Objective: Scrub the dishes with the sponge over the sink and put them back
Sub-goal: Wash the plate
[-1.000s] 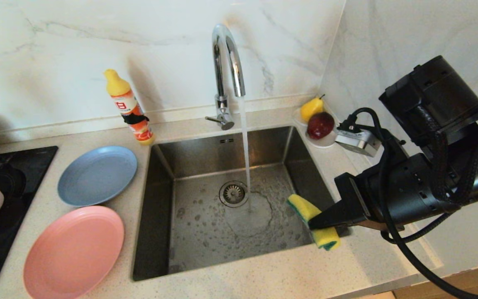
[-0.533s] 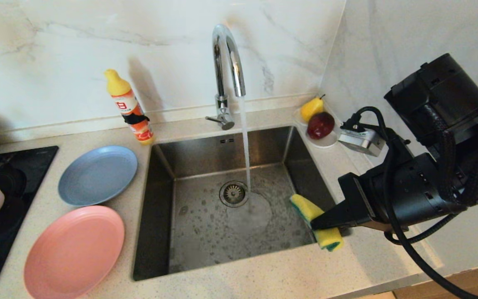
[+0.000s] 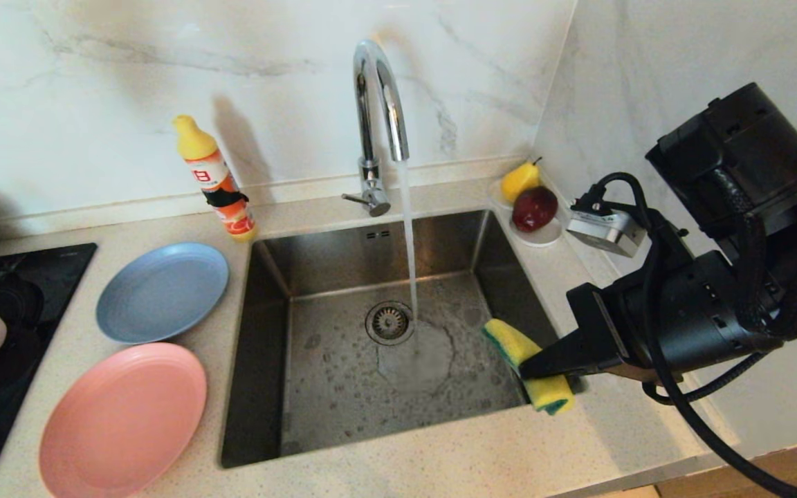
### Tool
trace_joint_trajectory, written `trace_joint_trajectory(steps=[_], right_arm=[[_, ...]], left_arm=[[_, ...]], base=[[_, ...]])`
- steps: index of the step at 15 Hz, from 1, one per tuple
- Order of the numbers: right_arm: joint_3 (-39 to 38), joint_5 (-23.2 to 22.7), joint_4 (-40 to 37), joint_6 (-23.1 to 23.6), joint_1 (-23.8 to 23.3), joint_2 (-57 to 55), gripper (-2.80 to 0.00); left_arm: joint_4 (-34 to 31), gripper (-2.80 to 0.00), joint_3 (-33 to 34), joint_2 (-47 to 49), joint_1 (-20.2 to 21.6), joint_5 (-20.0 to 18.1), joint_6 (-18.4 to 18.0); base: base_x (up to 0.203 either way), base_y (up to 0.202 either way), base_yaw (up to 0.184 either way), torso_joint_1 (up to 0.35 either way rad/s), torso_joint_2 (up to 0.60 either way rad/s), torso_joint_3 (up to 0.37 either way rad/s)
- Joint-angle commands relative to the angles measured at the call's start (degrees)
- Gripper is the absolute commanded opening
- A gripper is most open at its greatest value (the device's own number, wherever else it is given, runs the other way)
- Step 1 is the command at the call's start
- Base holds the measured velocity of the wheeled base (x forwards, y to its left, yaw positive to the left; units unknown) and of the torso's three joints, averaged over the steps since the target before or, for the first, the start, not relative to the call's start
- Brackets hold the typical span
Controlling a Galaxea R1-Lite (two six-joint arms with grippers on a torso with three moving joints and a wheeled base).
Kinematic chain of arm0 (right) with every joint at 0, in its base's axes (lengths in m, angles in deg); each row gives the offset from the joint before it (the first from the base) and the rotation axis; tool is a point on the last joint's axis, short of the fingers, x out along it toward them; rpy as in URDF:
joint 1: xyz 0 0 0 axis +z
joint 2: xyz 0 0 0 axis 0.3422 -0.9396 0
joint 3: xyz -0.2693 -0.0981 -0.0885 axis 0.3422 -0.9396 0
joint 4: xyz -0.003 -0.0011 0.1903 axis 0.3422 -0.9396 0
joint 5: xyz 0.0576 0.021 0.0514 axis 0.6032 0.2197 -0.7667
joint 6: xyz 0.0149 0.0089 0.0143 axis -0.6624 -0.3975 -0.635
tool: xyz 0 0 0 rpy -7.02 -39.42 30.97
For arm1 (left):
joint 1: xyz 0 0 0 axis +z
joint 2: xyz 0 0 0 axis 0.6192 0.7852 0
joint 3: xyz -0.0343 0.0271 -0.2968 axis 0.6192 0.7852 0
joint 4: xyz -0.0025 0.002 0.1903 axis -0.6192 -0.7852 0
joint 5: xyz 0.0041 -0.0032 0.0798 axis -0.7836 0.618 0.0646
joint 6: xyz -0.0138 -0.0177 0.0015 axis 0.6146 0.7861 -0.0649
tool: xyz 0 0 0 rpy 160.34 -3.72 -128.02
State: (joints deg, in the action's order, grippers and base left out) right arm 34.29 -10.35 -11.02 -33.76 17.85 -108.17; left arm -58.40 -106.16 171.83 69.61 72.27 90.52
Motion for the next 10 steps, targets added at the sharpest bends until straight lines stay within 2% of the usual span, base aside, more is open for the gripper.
trace_joint_trajectory(steps=[1, 3, 7, 8, 10], right_arm=[[-0.17, -0.10, -0.17, -0.18, -0.07, 0.10, -2.80], [-0.09, -0.08, -0.19, -0.27, -0.16, 0.14, -2.80], [-0.35, -0.09, -0.18, -0.27, -0.33, -0.30, -2.80], [-0.35, -0.02, -0.17, -0.18, -0.25, -0.55, -2.80], [0.27, -0.02, -0.17, -0.09, -0.25, -1.00, -2.80]], left_arm=[[0.08, -2.80, -0.34, 1.95, -9.07, 3.61, 1.05], [0.50, -2.80, -0.28, 6.01, -11.96, 6.81, 2.20], [1.47, -2.80, 1.23, 12.36, -12.46, 8.38, 2.26], [3.63, 0.00, 1.36, 13.61, -12.45, 8.81, 2.34], [6.99, 0.00, 1.11, 16.88, -12.45, 10.05, 3.49]], base=[[0.000, 0.000, 0.000, 0.000, 0.00, 0.000], [0.000, 0.000, 0.000, 0.000, 0.00, 0.000], [0.000, 0.000, 0.000, 0.000, 0.00, 0.000], [0.000, 0.000, 0.000, 0.000, 0.00, 0.000], [0.000, 0.000, 0.000, 0.000, 0.00, 0.000]])
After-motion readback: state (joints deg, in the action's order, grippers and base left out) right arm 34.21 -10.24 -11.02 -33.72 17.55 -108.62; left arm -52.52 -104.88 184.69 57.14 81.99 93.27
